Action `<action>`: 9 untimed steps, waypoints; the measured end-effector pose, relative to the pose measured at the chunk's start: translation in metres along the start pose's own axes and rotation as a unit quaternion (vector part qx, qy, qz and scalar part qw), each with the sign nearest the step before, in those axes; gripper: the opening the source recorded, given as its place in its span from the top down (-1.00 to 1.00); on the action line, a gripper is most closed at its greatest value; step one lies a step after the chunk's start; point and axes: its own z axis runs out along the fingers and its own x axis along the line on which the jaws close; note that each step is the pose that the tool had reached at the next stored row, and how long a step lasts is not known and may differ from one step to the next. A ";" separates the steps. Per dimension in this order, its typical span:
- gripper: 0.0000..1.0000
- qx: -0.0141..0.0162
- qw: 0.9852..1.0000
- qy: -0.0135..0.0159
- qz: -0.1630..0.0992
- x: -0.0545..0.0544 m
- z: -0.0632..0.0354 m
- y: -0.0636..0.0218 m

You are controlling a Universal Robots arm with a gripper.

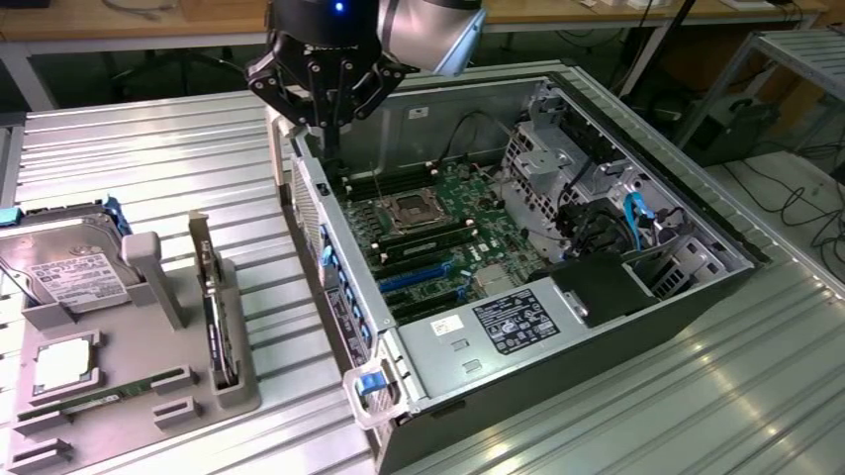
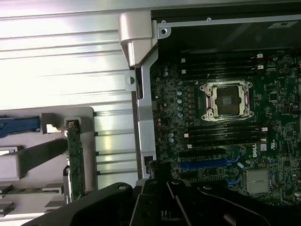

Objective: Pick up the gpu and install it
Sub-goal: 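Reach for the gpu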

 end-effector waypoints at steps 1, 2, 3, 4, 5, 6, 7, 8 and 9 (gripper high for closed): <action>0.79 0.000 1.000 0.000 0.000 0.000 0.0000 -0.0001; 0.79 0.000 1.000 0.000 0.000 0.001 0.0000 -0.0002; 0.79 0.000 1.000 0.000 0.000 0.001 -0.0001 -0.0003; 0.79 0.000 1.000 0.000 0.000 0.002 -0.0001 -0.0004; 0.79 0.000 1.000 0.000 0.000 0.002 -0.0001 -0.0005; 0.79 0.000 1.000 0.000 0.000 0.002 -0.0001 -0.0006; 0.79 0.000 1.000 0.000 0.000 0.003 -0.0001 -0.0008; 0.79 0.000 1.000 0.000 0.000 0.003 -0.0001 -0.0010; 0.79 0.000 1.000 0.000 0.000 0.004 -0.0002 -0.0011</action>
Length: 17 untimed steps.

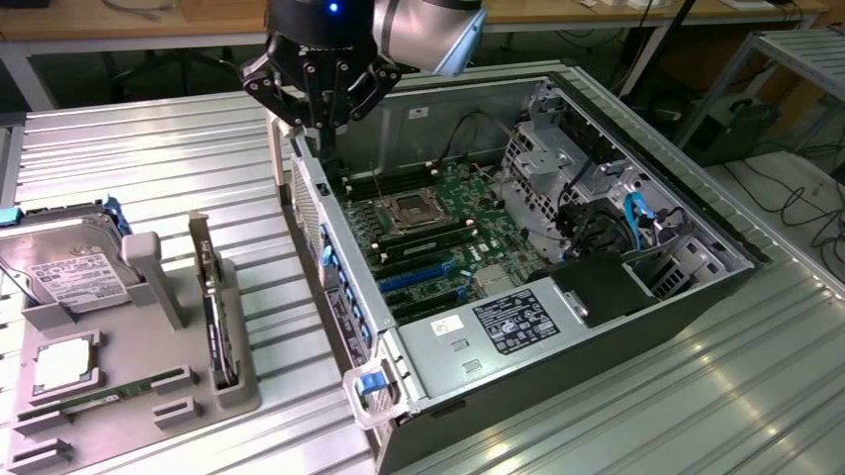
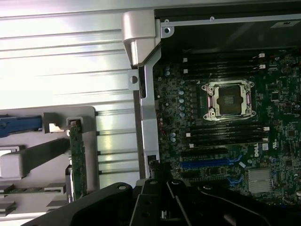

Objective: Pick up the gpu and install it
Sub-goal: 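Reach for the gpu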

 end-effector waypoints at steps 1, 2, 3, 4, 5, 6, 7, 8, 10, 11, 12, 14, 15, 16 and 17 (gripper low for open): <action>0.79 0.000 1.000 0.000 0.000 0.000 0.0000 -0.0001; 0.79 0.000 1.000 0.000 0.000 0.001 0.0000 -0.0002; 0.79 0.000 1.000 0.000 0.000 0.001 0.0000 -0.0003; 0.79 0.000 1.000 0.000 0.000 0.001 -0.0001 -0.0004; 0.79 0.000 1.000 0.000 0.000 0.002 -0.0001 -0.0005; 0.79 0.000 1.000 0.000 0.000 0.002 -0.0001 -0.0006; 0.79 0.000 1.000 0.000 0.000 0.003 -0.0001 -0.0007; 0.79 0.000 1.000 0.000 0.000 0.003 -0.0001 -0.0008; 0.79 0.000 1.000 0.000 0.000 0.004 -0.0001 -0.0011; 0.79 0.000 1.000 0.000 0.000 0.004 -0.0002 -0.0012; 0.79 0.000 1.000 0.000 0.000 0.005 -0.0002 -0.0014; 0.79 0.000 1.000 0.000 0.000 0.005 -0.0002 -0.0017; 0.79 0.000 1.000 0.000 0.000 0.007 -0.0003 -0.0025; 0.79 0.000 1.000 0.000 0.000 0.011 -0.0005 -0.0042; 0.79 0.000 1.000 0.000 0.000 0.016 -0.0006 -0.0051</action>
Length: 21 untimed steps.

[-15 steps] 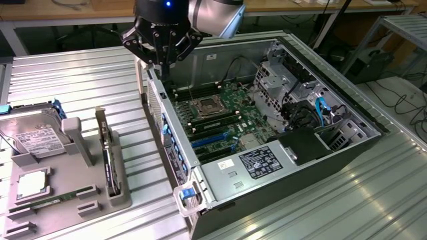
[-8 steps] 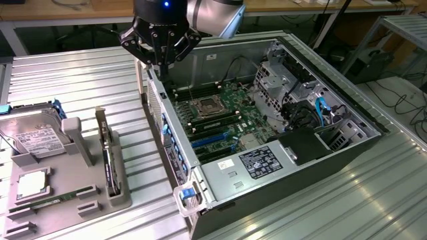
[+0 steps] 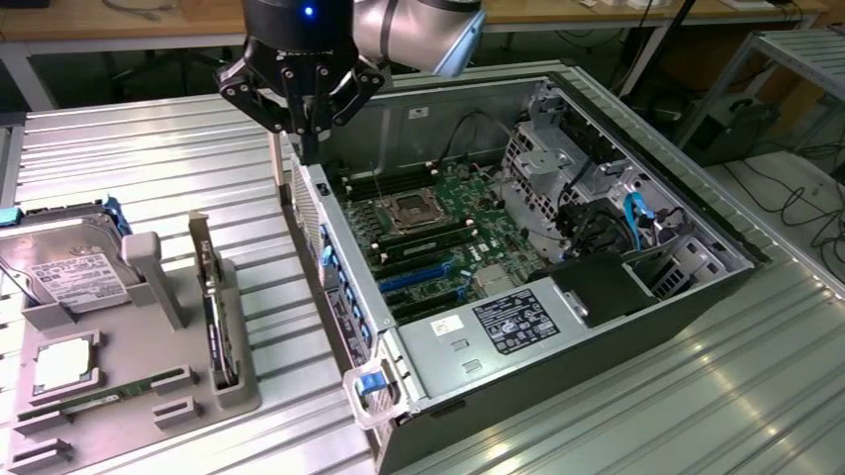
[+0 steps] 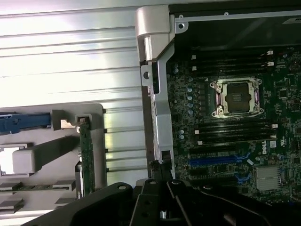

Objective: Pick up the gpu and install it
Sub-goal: 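Reach for the gpu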

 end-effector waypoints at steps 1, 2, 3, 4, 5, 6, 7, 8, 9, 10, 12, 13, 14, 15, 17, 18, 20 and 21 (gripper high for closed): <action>0.79 0.000 1.000 0.000 0.000 0.003 -0.0001 -0.0008; 0.79 0.000 1.000 0.000 0.000 0.004 -0.0001 -0.0010; 0.79 0.000 1.000 0.000 0.000 0.004 -0.0002 -0.0011; 0.79 0.000 1.000 0.000 0.000 0.005 -0.0002 -0.0012; 0.79 0.000 1.000 0.000 0.000 0.005 -0.0002 -0.0014; 0.79 0.000 1.000 0.000 0.000 0.006 -0.0002 -0.0015; 0.79 0.000 1.000 0.000 0.000 0.006 -0.0002 -0.0016; 0.79 0.000 1.000 0.000 0.000 0.007 -0.0002 -0.0017; 0.79 0.000 1.000 0.000 0.000 0.008 -0.0002 -0.0018; 0.79 0.000 1.000 0.000 0.000 0.008 -0.0003 -0.0019; 0.79 0.000 1.000 0.000 0.000 0.010 -0.0003 -0.0021; 0.79 0.000 1.000 0.000 0.000 0.010 -0.0003 -0.0022; 0.79 0.000 1.000 0.000 0.000 0.012 -0.0004 -0.0025; 0.79 0.000 1.000 0.000 0.000 0.013 -0.0004 -0.0028; 0.79 0.000 1.000 0.000 0.000 0.015 -0.0005 -0.0033; 0.79 0.000 1.000 0.000 0.000 0.015 -0.0005 -0.0034; 0.79 0.000 1.000 0.000 0.000 0.017 -0.0006 -0.0040; 0.79 0.000 1.000 0.000 0.000 0.018 -0.0006 -0.0043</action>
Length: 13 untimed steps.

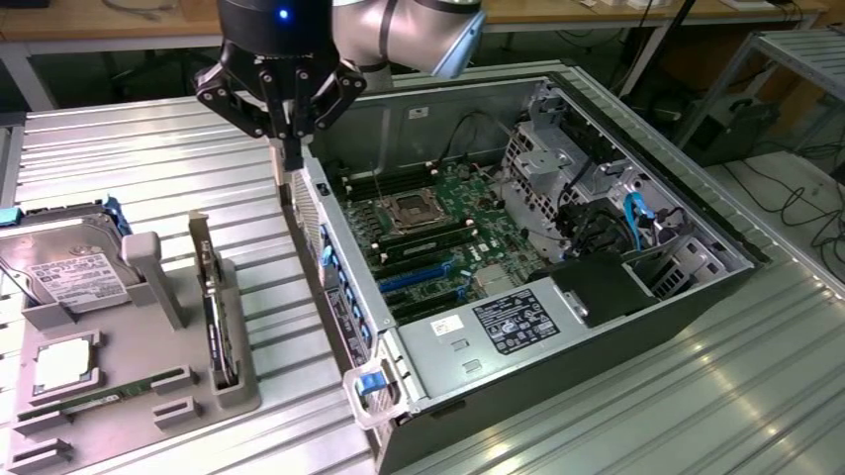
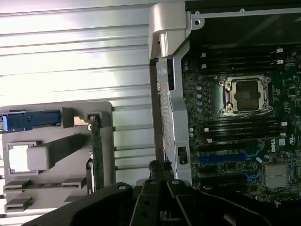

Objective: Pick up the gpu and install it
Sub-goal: 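Reach for the gpu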

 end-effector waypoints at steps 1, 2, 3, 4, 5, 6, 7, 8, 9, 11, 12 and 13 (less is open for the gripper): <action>0.79 0.000 1.000 0.000 0.000 0.001 -0.0001 -0.0002; 0.79 0.000 1.000 0.000 0.000 0.001 -0.0001 -0.0004; 0.79 0.000 1.000 0.000 0.000 0.002 -0.0001 -0.0007; 0.79 0.000 1.000 0.000 0.000 0.003 -0.0001 -0.0010; 0.79 0.000 1.000 0.000 0.000 0.004 -0.0002 -0.0014; 0.79 0.000 1.000 0.000 0.000 0.005 -0.0002 -0.0018; 0.79 0.000 1.000 0.000 0.000 0.006 -0.0002 -0.0025; 0.79 0.000 1.000 0.000 0.000 0.007 -0.0003 -0.0029; 0.79 0.000 1.000 0.000 0.000 0.007 -0.0003 -0.0034; 0.79 0.000 1.000 0.000 0.000 0.009 -0.0004 -0.0049; 0.79 0.000 1.000 0.000 0.000 0.010 -0.0005 -0.0059; 0.79 0.000 1.000 0.000 0.000 0.011 -0.0006 -0.0071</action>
